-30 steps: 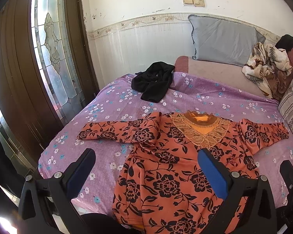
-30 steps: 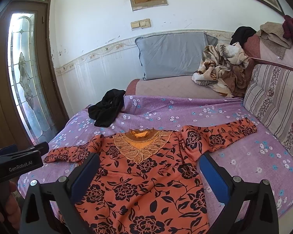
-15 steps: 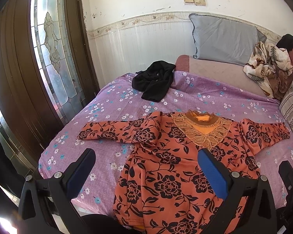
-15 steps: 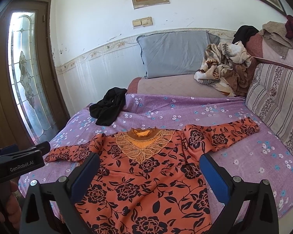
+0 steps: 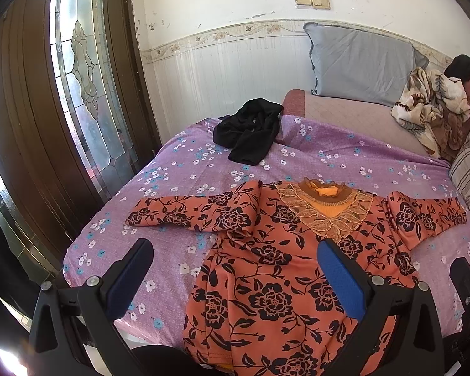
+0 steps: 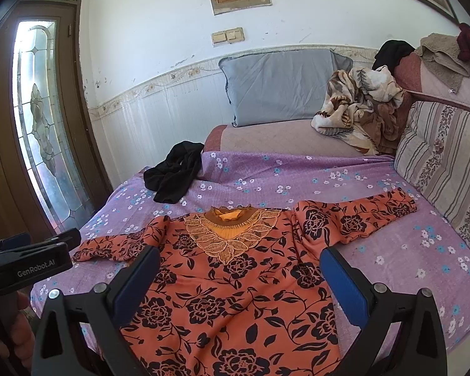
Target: Fold small clothes
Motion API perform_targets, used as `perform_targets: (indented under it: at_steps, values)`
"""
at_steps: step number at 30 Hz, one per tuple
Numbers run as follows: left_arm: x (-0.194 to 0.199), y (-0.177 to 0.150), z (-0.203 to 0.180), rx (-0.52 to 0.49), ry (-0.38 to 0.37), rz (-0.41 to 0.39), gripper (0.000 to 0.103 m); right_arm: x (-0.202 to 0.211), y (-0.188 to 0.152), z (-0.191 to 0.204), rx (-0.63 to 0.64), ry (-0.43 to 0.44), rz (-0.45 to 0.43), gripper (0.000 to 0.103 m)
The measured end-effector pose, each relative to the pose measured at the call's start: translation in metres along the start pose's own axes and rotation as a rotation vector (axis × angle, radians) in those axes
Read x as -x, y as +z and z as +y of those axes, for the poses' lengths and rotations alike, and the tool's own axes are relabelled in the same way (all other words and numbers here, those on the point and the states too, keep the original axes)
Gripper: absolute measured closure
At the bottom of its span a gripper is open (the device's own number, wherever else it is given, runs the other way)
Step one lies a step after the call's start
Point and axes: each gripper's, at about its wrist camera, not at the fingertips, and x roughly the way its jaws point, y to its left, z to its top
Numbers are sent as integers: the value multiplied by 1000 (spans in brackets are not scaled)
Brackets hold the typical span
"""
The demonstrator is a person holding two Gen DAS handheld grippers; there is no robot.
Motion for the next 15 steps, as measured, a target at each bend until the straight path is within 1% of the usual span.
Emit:
perform_targets:
  at_steps: [15]
  values:
    - [-5,1,-3,2,9,6,0,0,-1,-1,0,-1,1,0]
